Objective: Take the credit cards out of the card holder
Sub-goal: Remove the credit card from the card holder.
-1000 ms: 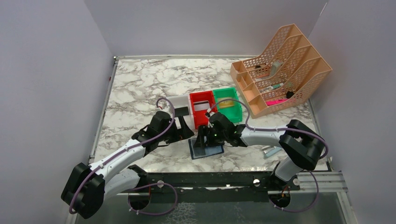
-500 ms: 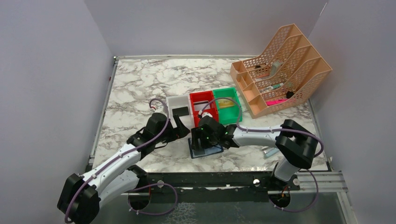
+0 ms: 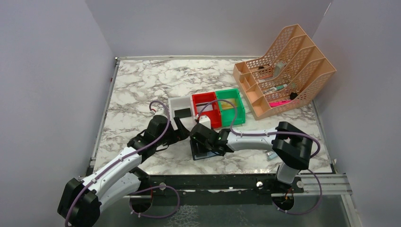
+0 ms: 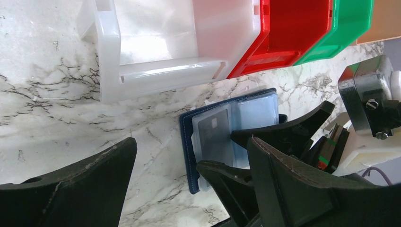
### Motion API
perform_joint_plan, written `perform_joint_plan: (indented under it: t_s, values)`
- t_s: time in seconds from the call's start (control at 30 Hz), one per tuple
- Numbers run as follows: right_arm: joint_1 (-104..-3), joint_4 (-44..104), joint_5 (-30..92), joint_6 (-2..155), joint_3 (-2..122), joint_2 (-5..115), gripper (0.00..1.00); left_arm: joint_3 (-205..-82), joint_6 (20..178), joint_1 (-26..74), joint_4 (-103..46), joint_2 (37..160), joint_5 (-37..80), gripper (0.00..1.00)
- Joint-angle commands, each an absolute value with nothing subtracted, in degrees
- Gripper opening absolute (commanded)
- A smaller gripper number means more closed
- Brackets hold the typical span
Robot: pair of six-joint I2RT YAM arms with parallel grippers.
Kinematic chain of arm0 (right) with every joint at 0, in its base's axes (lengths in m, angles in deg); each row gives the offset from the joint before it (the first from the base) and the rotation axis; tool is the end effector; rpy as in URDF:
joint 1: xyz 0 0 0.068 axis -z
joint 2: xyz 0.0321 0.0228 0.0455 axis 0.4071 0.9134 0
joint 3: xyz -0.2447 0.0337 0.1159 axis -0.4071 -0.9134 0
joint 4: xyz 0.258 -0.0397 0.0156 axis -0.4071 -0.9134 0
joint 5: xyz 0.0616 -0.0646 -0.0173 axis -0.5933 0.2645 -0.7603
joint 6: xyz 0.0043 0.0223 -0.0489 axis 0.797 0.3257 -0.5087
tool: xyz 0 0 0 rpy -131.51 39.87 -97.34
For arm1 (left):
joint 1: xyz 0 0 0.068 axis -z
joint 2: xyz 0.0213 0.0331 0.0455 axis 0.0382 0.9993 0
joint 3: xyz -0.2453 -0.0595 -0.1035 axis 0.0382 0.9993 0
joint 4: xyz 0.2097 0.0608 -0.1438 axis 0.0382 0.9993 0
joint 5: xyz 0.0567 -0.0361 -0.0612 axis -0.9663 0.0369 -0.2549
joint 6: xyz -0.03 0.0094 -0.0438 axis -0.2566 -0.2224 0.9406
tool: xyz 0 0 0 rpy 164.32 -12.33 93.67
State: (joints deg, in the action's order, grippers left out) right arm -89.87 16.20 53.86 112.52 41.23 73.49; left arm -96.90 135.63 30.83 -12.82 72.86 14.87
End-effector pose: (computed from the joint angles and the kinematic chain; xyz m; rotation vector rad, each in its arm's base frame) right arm 0.1497 0.3106 0.1623 -0.4122 2.5256 0.4211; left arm 0.1531 -0.1007 0.2002 -0.2942 2.3435 -0.7652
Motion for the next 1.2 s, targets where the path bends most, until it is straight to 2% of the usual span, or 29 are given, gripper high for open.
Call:
perform_joint_plan:
  t_s: [0.0,0.1,0.4,0.73,0.87,0.93,1.0,1.17]
  values:
    - [-89.9,9.4,56.4,113.7,39.5,75.8,0.67,-96.7,135.8,30.7,-12.7,72.8,13.9,0.9]
    - [-89.9,9.8,56.0,113.7,39.3,75.3,0.61,-96.6,135.8,30.7,-12.7,72.7,14.1,0.9]
    - [-89.6,13.4,52.4,113.4,38.1,74.3,0.57,-96.5,135.7,30.7,-13.1,72.3,14.3,0.9]
    - [-82.1,30.1,32.7,113.6,28.9,68.9,0.56,-96.4,133.1,30.7,-19.8,75.0,24.2,0.9]
    - [-80.5,31.6,31.1,114.7,27.1,69.0,0.56,-96.2,133.0,30.7,-21.9,77.1,27.3,0.89]
    - [-80.5,30.5,31.6,114.1,27.6,69.1,0.59,-96.3,132.8,30.7,-21.8,77.8,27.5,0.89]
    - [-80.5,29.4,32.8,113.0,28.0,68.5,0.67,-96.3,133.2,30.7,-20.4,77.4,25.5,0.89]
    - [-82.6,23.3,40.7,110.7,30.3,67.2,0.73,-97.2,135.7,30.7,-11.3,73.0,11.8,0.9]
